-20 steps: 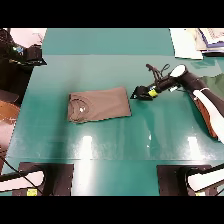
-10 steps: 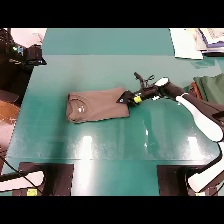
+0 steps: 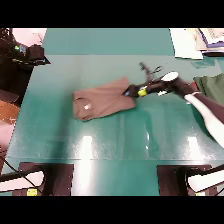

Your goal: Fold the shirts.

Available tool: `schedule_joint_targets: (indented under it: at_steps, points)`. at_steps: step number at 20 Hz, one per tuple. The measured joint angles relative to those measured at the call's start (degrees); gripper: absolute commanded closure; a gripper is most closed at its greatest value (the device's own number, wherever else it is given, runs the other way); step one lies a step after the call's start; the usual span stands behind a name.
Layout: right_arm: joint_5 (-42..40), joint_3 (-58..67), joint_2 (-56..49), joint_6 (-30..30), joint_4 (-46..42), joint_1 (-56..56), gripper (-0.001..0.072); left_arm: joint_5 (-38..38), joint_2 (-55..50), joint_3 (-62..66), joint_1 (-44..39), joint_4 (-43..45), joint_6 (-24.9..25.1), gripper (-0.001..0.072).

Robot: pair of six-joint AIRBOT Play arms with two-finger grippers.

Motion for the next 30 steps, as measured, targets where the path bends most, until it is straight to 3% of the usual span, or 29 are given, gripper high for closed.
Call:
schedule_joint_targets:
  at_steps: [7,13,24,30]
  points:
    - [-0.26,1.07,13.7,1.11,-0.15,-25.03,0.0694,4.59,-0.63,-0.31,-11.06,-0.81,0.0,0.0683]
    - [-0.81,11.76,11.76,1.2,-5.25,-41.48,0.0694,7.26,-1.84,-0.35,-18.64,-0.85,-0.02,0.0683]
    - [4.28,39.82,1.51,1.25,-6.8,-49.09,0.0694,8.24,-2.27,-0.35,-21.22,-0.85,-0.07,0.0683]
    - [9.6,37.62,7.04,1.2,-12.92,-53.88,0.0693,7.98,-2.27,-0.35,-21.27,-0.85,-0.07,0.0683]
